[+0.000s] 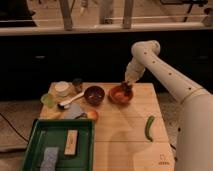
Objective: Place grapes in red bowl
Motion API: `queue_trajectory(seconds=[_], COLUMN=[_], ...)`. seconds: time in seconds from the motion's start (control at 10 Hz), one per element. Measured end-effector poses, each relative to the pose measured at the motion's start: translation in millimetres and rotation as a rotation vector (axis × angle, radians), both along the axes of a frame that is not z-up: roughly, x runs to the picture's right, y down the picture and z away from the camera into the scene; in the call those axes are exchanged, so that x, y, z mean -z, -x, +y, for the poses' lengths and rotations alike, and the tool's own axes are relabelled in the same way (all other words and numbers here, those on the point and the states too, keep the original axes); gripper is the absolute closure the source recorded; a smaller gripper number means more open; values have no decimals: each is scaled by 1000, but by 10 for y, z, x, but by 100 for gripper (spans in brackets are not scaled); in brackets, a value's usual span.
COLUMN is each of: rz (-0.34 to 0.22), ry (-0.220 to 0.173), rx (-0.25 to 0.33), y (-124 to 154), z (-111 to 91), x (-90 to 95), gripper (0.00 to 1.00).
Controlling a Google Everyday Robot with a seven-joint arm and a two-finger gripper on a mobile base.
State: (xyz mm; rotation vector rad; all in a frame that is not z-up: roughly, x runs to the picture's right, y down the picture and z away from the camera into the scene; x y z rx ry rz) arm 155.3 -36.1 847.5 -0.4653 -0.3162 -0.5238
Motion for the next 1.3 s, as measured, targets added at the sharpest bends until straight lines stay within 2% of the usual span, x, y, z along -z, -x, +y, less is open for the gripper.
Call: queue_trajectory(seconds=[0.5,0.6,1.3], rz=[-5,-5,-29], ry=[13,15,39], rx=[10,10,28], y=[20,16,-2], z=[0,1,-1], x=[-47,-53,-77], gripper=[98,95,25])
